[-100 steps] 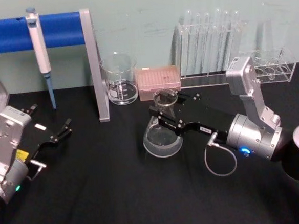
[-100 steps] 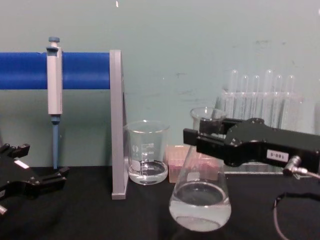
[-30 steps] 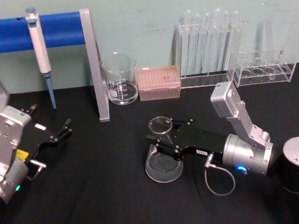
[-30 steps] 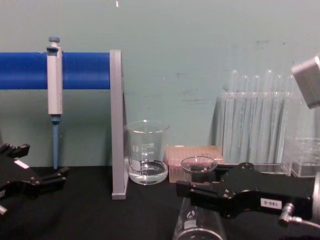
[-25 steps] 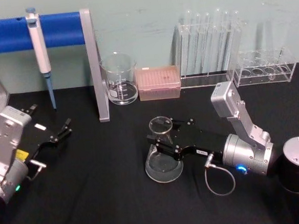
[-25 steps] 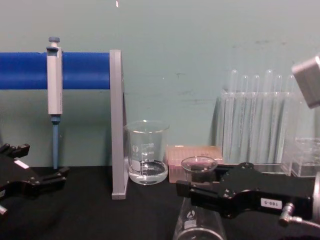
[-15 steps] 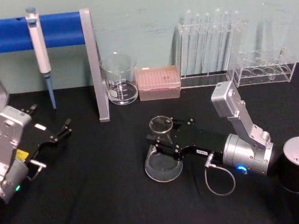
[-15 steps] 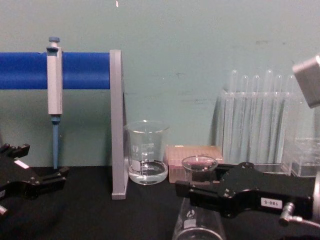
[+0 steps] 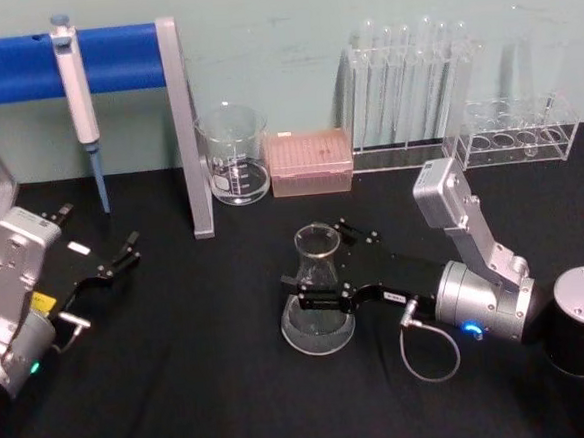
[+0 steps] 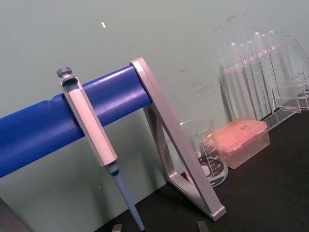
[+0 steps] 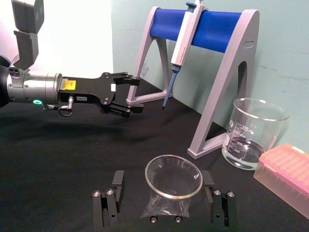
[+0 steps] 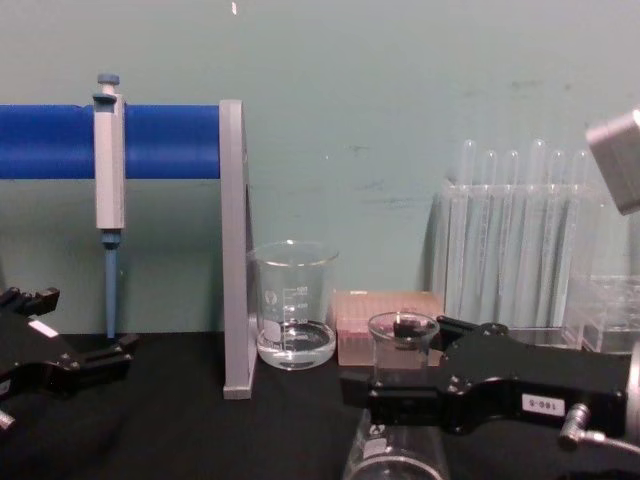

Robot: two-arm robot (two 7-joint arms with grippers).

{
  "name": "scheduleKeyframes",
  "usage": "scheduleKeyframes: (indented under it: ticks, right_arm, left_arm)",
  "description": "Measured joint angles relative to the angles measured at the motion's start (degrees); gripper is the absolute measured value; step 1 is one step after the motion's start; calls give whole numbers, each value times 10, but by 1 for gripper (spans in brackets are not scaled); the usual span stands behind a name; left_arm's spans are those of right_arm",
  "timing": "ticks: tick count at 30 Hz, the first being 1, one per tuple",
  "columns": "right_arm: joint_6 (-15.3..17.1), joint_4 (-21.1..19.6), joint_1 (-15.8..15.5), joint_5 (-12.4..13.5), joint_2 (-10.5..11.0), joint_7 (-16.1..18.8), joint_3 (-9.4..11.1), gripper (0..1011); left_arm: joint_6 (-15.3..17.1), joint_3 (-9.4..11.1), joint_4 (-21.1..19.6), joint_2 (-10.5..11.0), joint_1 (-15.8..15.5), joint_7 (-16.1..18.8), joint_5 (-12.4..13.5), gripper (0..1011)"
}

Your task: Grasp the erlenmeyer flask with one hand, shake it three times, then place it back.

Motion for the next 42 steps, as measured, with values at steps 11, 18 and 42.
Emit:
scheduleKeyframes:
  ticks: [11,18,42]
  right_arm:
    - [0,0,0,0,0,0,0,1000]
    - [1,-12,-15,19,16,8,12,1000]
    - [-11,-71,-79,54,93,6,66,1000]
  left_arm:
    - [0,0,0,0,0,0,0,1001]
    - [0,0,0,0,0,0,0,1001]
    - [0,0,0,0,0,0,0,1001]
